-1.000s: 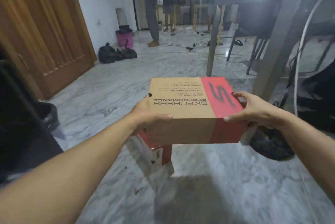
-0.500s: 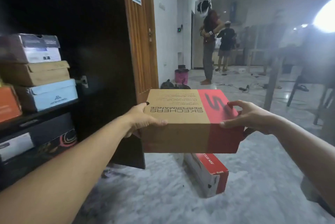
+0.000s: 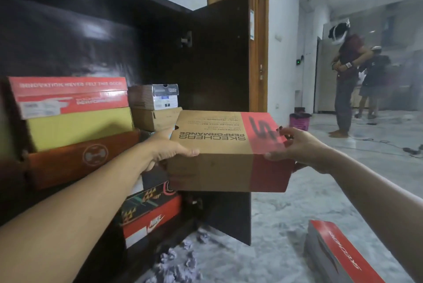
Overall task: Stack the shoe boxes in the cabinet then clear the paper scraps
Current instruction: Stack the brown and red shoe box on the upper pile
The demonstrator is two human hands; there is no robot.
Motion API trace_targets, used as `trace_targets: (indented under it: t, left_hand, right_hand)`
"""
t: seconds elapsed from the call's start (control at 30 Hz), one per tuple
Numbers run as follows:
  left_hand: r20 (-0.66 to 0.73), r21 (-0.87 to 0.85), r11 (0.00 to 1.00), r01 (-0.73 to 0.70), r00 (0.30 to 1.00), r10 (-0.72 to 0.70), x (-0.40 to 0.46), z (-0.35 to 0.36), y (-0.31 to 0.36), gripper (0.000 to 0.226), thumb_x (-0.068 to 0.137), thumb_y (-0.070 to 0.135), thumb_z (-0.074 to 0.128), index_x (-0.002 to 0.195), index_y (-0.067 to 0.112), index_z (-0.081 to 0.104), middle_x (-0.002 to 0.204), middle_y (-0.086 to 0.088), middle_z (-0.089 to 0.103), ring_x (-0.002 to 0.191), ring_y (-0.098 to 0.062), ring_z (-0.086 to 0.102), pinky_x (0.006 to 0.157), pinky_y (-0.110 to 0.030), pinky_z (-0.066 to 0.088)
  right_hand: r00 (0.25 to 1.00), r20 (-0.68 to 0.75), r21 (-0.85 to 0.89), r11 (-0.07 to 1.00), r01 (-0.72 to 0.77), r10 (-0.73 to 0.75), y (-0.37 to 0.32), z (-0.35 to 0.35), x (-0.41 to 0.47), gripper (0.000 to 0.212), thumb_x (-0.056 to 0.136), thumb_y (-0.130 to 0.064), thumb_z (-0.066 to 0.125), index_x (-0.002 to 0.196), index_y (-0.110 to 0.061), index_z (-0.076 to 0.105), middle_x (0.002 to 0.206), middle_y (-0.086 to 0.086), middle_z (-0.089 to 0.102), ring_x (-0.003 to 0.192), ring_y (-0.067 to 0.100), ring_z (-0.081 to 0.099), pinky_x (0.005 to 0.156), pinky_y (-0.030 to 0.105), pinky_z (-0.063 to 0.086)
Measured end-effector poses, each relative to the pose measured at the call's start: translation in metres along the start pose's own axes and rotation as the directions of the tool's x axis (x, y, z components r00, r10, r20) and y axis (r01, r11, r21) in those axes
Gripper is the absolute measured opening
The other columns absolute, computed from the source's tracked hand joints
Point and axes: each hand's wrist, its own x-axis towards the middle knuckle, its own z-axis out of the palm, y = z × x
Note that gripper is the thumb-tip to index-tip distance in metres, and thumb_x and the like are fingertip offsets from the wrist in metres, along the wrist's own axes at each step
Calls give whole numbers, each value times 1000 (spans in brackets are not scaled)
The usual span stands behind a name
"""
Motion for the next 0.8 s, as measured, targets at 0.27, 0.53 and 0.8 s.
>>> trace_targets:
  t: [0.27, 0.53, 0.8]
  left_hand:
    - [-246, -163, 986, 19, 967, -60, 8, -76, 10, 74, 62, 18, 89, 127, 20, 55, 109, 9, 64, 105, -13, 53, 87, -32, 30]
    - [-455, -264, 958, -117, 890, -17, 28, -138, 40, 68, 65, 10, 87, 124, 23, 56, 112, 7, 68, 90, -6, 60, 66, -25, 41]
    - [-591, -265, 957, -121, 804, -62, 46, -187, 58, 66, 62, 14, 88, 120, 20, 57, 110, 4, 71, 105, -18, 63, 103, -44, 41]
  right_hand:
    - [989, 1, 196, 970, 146, -149, -70, 43, 67, 117, 34, -42, 88, 138, -13, 43, 112, 5, 64, 95, 27, 68, 79, 51, 60]
    - [949, -15, 406, 866, 293, -314, -143, 67, 137, 91, 61, -13, 89, 140, -11, 46, 106, 1, 62, 95, 20, 65, 79, 37, 56]
    - [907, 48, 531, 780, 333, -419, -209, 98, 216, 109, 54, -15, 93, 148, -14, 38, 124, 7, 62, 100, 24, 67, 83, 38, 56]
